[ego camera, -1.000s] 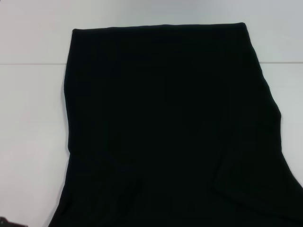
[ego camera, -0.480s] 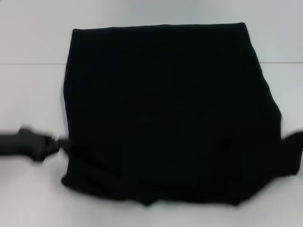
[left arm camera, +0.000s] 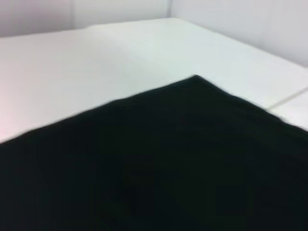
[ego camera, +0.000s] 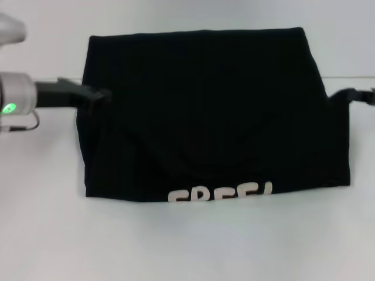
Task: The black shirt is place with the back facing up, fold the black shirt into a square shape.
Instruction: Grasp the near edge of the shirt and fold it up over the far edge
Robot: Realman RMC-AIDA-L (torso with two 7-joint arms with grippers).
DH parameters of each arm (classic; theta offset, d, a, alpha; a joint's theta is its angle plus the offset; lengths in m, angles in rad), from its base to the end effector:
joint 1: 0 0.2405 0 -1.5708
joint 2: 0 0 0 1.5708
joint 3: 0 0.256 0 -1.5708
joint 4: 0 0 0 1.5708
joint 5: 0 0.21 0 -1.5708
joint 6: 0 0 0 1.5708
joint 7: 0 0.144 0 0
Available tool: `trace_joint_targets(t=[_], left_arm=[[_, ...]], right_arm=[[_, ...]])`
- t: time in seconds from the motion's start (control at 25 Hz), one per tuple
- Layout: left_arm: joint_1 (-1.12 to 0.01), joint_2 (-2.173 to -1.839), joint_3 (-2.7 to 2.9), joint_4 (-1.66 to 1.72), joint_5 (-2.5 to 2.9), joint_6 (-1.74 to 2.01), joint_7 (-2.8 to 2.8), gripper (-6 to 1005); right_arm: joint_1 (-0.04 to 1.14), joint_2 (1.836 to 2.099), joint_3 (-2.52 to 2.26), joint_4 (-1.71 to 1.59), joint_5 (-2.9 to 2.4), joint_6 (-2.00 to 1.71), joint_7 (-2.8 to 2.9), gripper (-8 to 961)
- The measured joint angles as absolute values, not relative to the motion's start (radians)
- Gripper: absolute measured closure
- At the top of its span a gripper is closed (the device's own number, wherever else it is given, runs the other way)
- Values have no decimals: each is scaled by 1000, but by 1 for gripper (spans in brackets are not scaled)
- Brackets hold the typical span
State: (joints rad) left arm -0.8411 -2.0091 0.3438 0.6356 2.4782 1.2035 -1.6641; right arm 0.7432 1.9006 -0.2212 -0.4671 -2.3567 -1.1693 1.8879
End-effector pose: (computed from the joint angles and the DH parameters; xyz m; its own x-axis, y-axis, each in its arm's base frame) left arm -0.2547 0.4371 0.0503 0.7873 0.4849 0.3810 0.6161 -0.6444 -0.4529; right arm 0.3097 0.4195 0.0809 0.4089 -0.6409 -0.6496 -0.9112 -0.3259 -0.2519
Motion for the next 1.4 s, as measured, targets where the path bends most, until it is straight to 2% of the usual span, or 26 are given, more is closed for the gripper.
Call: trace_joint_targets(t=[0.32, 0.64, 0.8, 1.04, 1.2, 1.4], left_arm=[[-935, -2010, 384, 531, 2475, 868, -1660, 977], [-972, -2002, 385, 483, 2474, 733, -1660, 964], [-973, -2013, 406, 439, 2473, 647, -1654, 952], [-974, -2061, 430, 411, 2472, 506, -1644, 935], [-974, -2071, 436, 398, 2472, 446, -1644, 923], [-965, -2072, 430, 401, 2472, 411, -1670, 738]], right_arm=[[886, 1905, -279, -362, -2356, -832, 1895, 922], [931, 1906, -321, -356, -2353, -741, 1926, 920], [929, 1914, -321, -319, -2353, -700, 1927, 918], [921, 1944, -344, -297, -2359, -660, 1925, 914], [914, 1957, -365, -302, -2359, -638, 1926, 748], [895, 1966, -357, -339, -2346, -625, 1927, 623]])
